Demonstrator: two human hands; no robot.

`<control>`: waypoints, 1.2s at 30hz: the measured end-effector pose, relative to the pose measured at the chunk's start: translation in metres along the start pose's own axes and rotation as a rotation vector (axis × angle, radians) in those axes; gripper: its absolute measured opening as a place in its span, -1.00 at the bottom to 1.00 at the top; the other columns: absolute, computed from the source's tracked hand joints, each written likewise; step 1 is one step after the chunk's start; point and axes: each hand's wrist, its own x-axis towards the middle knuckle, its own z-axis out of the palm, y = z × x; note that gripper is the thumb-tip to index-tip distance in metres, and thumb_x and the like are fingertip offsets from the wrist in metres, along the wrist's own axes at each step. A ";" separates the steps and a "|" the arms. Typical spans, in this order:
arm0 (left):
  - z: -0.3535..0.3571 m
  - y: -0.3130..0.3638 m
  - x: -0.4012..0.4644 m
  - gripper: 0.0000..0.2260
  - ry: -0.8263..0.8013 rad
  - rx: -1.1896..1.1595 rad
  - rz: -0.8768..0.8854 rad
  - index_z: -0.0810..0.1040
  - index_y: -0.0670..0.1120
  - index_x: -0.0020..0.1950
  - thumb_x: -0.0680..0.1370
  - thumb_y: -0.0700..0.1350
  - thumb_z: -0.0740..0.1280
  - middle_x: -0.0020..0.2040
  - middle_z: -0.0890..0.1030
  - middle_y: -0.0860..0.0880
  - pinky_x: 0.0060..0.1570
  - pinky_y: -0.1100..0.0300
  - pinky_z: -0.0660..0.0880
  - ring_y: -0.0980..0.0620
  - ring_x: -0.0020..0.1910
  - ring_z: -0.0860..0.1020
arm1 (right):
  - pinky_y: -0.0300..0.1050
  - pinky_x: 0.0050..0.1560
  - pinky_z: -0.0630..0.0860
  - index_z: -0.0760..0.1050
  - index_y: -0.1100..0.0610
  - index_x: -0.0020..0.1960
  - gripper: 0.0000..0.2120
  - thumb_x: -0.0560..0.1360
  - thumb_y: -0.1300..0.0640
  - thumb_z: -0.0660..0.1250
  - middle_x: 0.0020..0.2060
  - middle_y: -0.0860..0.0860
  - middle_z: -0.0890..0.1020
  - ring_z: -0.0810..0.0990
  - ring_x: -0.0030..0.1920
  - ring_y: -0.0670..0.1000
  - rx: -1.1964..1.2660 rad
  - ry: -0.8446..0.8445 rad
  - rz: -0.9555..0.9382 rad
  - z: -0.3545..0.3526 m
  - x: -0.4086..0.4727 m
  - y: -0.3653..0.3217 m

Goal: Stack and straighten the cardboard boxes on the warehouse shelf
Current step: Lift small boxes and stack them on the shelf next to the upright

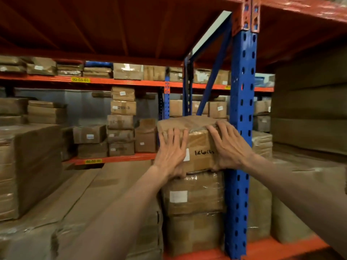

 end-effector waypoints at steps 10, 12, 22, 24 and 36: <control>0.019 -0.006 0.018 0.38 -0.024 -0.046 0.008 -0.48 -0.09 0.52 0.24 0.32 0.57 0.59 -0.17 -0.24 0.51 -0.35 -0.06 -0.31 0.57 -0.16 | 0.23 0.52 0.07 -0.08 0.13 0.58 0.39 0.03 -0.53 0.46 0.43 0.26 0.20 0.17 0.43 0.30 0.075 -0.024 -0.014 0.034 0.016 0.008; 0.019 -0.010 0.017 0.38 -0.017 -0.063 0.014 -0.50 -0.06 0.52 0.25 0.34 0.56 0.60 -0.21 -0.23 0.52 -0.34 -0.12 -0.28 0.58 -0.22 | 0.29 0.52 0.02 -0.07 0.15 0.58 0.40 0.03 -0.58 0.39 0.42 0.29 0.22 0.20 0.43 0.33 0.056 -0.025 -0.031 0.035 0.017 0.010; 0.030 -0.069 -0.043 0.06 0.279 -0.324 -0.209 -0.15 -0.09 0.65 0.42 0.50 0.23 0.63 -0.09 -0.23 0.53 -0.31 -0.08 -0.22 0.61 -0.10 | 0.34 0.50 -0.02 0.13 0.06 0.57 -0.01 0.36 -0.54 0.17 0.48 0.26 0.19 0.18 0.50 0.28 0.241 0.269 -0.356 -0.016 0.091 -0.014; 0.029 -0.096 -0.076 0.02 0.289 -0.271 -0.401 -0.09 -0.12 0.65 0.44 0.50 0.17 0.62 0.00 -0.26 0.52 -0.33 -0.03 -0.24 0.60 -0.02 | 0.34 0.50 0.02 0.20 0.07 0.55 -0.07 0.38 -0.50 0.15 0.45 0.29 0.25 0.23 0.47 0.30 0.259 0.346 -0.436 -0.034 0.115 -0.051; 0.003 -0.256 -0.294 0.46 0.178 -0.329 -1.472 -0.40 -0.19 0.57 0.15 0.44 0.54 0.57 -0.14 -0.42 0.51 -0.29 -0.07 -0.39 0.57 -0.08 | 0.25 0.52 -0.14 -0.11 -0.07 0.62 0.14 0.30 -0.21 0.56 0.59 0.17 -0.07 -0.09 0.57 0.23 0.090 0.426 -0.869 -0.159 0.174 -0.343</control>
